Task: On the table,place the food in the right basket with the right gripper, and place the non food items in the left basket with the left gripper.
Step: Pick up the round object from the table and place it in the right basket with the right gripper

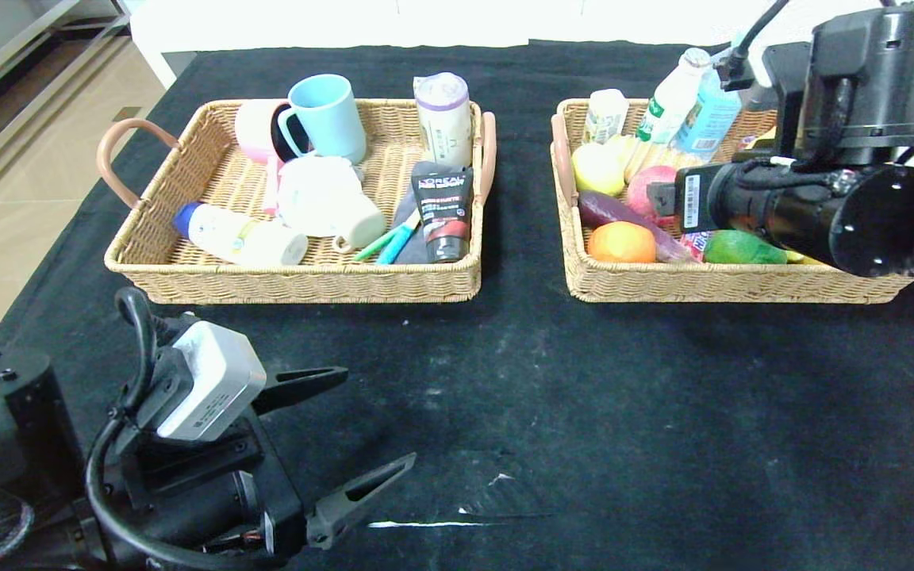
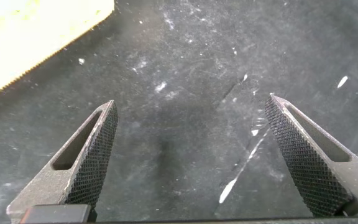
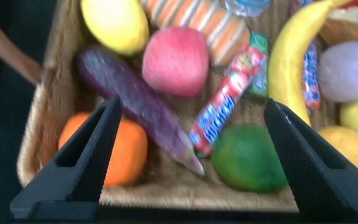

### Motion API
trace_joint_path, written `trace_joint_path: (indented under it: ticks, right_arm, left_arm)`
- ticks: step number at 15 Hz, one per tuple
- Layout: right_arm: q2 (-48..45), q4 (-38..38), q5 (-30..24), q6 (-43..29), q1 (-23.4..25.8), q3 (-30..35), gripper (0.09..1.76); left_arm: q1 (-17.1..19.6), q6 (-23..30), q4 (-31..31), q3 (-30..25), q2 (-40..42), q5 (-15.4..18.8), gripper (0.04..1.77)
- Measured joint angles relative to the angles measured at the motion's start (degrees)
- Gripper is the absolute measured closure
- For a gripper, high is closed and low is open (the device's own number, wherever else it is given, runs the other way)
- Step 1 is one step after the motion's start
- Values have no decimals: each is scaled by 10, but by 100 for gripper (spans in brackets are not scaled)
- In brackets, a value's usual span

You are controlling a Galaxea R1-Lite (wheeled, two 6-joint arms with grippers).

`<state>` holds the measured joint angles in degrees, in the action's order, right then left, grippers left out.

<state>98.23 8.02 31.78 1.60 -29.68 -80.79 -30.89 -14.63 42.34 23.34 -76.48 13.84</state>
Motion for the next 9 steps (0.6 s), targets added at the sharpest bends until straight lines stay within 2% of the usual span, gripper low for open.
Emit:
trace_joint_path:
  ticks: [5, 9]
  right_arm:
    - [-150, -11, -31, 0, 9, 122, 16]
    - [-308, -145, -52, 1, 5, 177, 15]
  left_arm:
    - [15, 1, 0, -18, 21, -36, 9]
    - [34, 12, -26, -25, 80, -85, 9]
